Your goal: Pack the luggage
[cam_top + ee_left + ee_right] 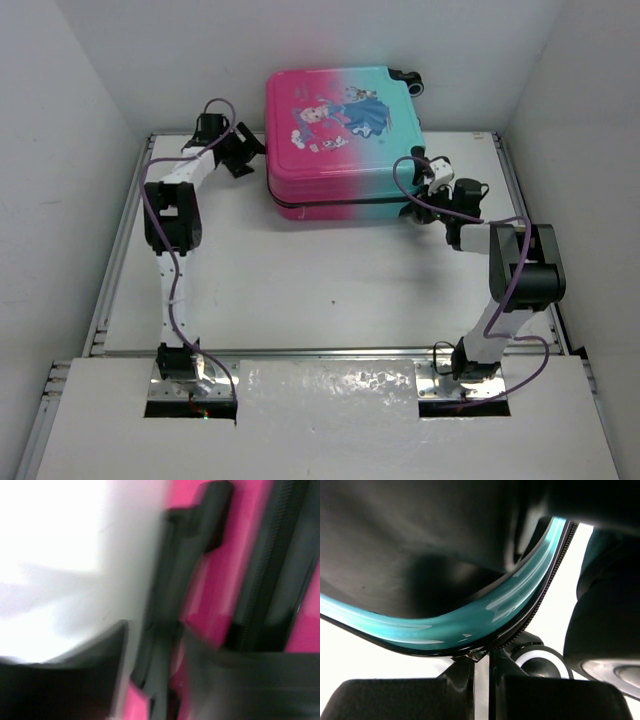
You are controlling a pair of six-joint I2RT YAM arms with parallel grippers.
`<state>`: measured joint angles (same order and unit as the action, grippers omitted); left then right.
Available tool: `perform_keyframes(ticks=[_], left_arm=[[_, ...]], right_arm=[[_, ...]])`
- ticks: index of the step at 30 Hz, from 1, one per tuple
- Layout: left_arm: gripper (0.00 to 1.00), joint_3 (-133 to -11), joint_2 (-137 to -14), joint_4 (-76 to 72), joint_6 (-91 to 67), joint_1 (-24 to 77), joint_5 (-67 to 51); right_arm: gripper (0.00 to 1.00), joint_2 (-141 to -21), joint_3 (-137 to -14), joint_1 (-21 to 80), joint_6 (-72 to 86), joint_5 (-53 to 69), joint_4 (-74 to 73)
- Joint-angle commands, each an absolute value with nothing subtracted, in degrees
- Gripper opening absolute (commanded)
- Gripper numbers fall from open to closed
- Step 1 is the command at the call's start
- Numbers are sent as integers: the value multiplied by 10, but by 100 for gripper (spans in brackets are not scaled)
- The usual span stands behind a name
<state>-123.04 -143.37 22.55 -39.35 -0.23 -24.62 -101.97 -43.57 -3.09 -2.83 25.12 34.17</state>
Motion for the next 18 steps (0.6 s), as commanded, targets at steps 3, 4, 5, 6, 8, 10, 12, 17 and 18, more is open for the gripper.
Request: perform_keyframes(ticks=[3,4,5,6,8,10,12,17,18], left_arm=[[100,-1094,-1254,165,-428,-80,-78],[100,-1091,-1239,180,-436,-89,-65],[100,-1091,-1221,199,-442,-99,-49],[100,-1092,-1189,236,-450,-117,-14],[100,-1082,-1150,260,-459,-131,14],[100,-1031,-1080,247,-442,-133,22],[100,-943,-995,216,-443,-111,3],[100,-716,-800,131,-454,73,61],[100,-695,-788,88,-461,104,65]], right_arm=[[0,-1009,-535,23,-47,151,479],[0,-1001,-547,50,-50,167,472],[0,-997,-552,63,-54,173,448],[0,-991,-556,75,-61,188,444],[0,-979,-570,111,-76,187,410],[0,-972,-577,146,-89,174,394],[0,-962,-568,164,-70,156,399],[0,-979,-563,223,-50,156,408],[0,-985,-569,234,-46,161,406]])
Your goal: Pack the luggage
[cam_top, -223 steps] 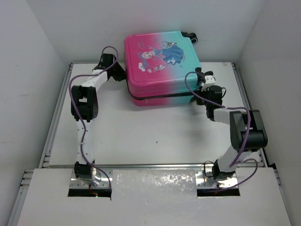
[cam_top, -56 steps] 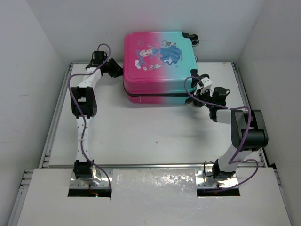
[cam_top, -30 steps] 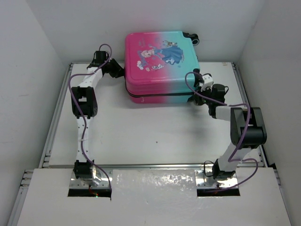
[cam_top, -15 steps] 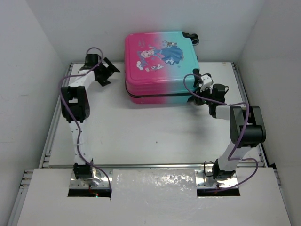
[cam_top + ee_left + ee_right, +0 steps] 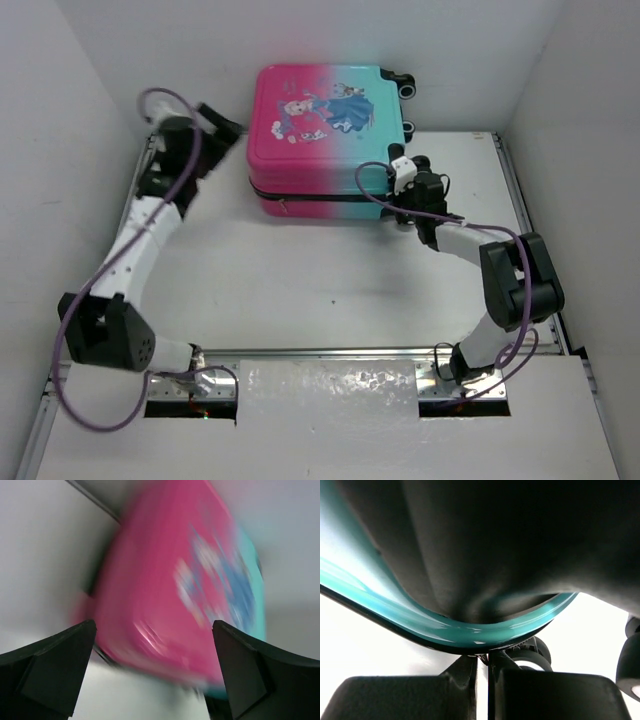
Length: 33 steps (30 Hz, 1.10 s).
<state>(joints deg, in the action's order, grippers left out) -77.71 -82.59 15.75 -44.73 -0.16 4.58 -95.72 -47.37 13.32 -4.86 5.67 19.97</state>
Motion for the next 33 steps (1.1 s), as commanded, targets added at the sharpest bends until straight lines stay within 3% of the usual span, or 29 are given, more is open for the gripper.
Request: perform_keyframes(ticks=[1,4,7,11,15,20,23,29,33], left_arm=[[100,-684,-782,81,-464,139,72],[98,-654,-787,37,-483,240,109],[87,-576,-800,-76,-496,311,83],[69,-563,-856,-104,-489,345,69],[65,-549,-903,-115,-495,344,104],[62,-602,-983,-84,-484,305,160],[55,-607,-1006,-77,-492,275,155],[56,-644,-1042,-74,-495,251,188],[56,-671,-1063,-65,-483,238,185]], right_arm=[[0,-991,-571,238,-43,185,405],[0,-988,-549,259,-39,205,420],[0,-948,-499,265,-32,204,455],[0,-914,-483,265,-33,289,419],[0,-909,-490,265,-34,357,358],[0,-882,-418,251,-61,124,389],[0,-888,-398,229,-30,106,432],[0,-929,-368,199,-34,70,537],[0,-962,-380,159,-25,90,531]])
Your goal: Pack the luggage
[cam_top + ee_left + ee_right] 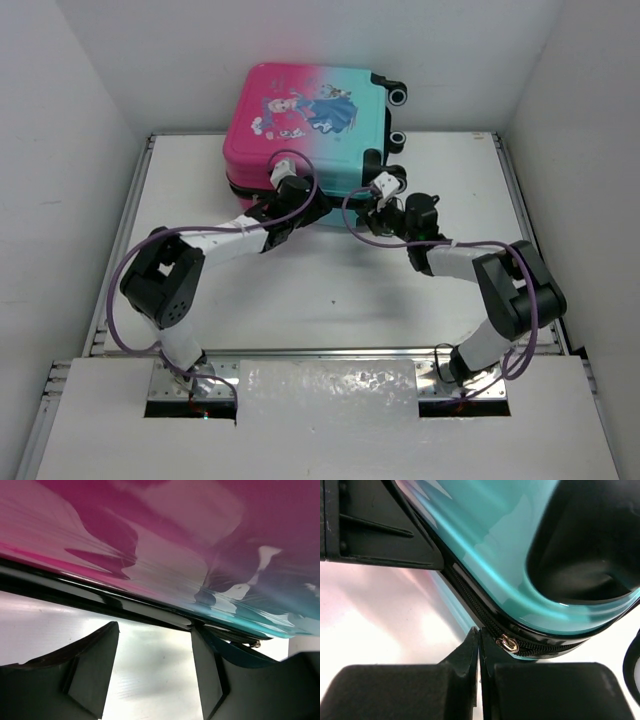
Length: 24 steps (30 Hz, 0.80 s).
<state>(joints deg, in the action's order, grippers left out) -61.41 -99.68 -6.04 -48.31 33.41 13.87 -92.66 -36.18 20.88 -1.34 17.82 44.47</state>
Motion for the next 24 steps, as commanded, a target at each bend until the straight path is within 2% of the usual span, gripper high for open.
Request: perform_keyframes(ticks=[1,2,5,8,10,17,18,19,21,22,24], left_arm=[[57,-672,-1065,-64,-474,237,187],[57,-676,-1067,-60,-470,236,192],[57,-664,-1069,-67,-459,230,205],[57,-664,-1081,-72,-453,216,196],[57,-665,-1087,-74,-447,212,192],[57,-682,-1098,-75,-433,201,176],[57,-682,-1097,-75,-432,200,174],[57,-684,-1095,-75,-431,199,171],[58,-686,-1094,-72,-427,199,171],[58,-688,-1094,-71,-424,198,171],[58,-693,-1097,-70,-418,197,167]], right_arm=[[0,-959,-368,148,-24,106,530],[13,-939,-355,143,-23,123,531],[32,-877,-307,142,-14,125,518],[37,-846,-289,142,-4,118,502],[44,-853,-298,142,13,123,502],[49,-884,-332,142,25,129,491],[54,-885,-343,142,25,133,483],[66,-880,-345,142,25,140,469],[70,-860,-333,142,31,160,467],[75,-834,-318,142,34,164,459],[77,-813,-305,142,33,159,446]])
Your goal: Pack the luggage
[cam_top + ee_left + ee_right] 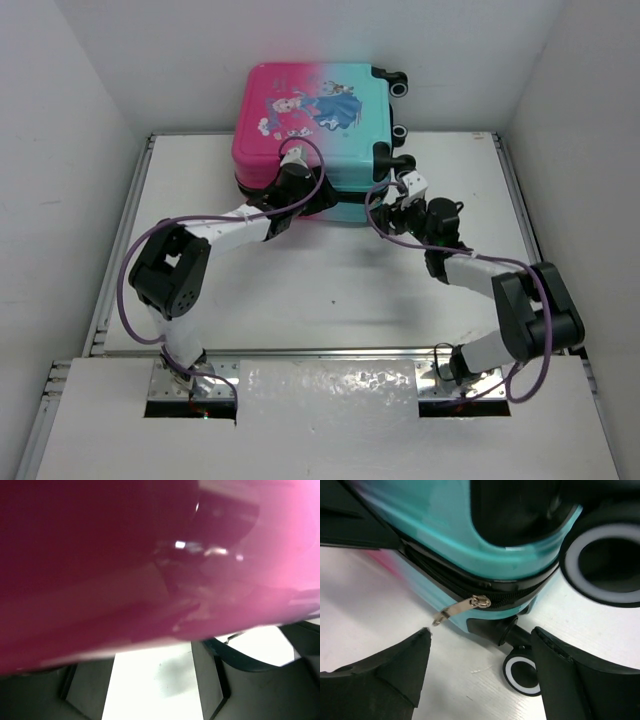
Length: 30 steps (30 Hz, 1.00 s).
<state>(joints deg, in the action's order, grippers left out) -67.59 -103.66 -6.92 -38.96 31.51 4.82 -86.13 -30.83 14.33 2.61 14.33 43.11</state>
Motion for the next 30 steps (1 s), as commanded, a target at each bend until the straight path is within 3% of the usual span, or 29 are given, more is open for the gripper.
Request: perform_keyframes(ticks=[1,14,24,29,30], left_arm=[[58,-697,-1101,-69,-417,196,165],[58,-702,-1107,-69,-422,190,140],[58,-699,-1106,-68,-425,185,138],[58,-700,-1107,-69,-427,182,134],[58,-700,-1107,-69,-428,182,135]], right_arm=[[78,-800,-292,142,31,155,443],[64,-927,-402,142,-24,128,405],[32,-980,-440,142,30,160,488],[0,-968,-398,140,42,121,561],[0,-966,-383,138,43,112,580]])
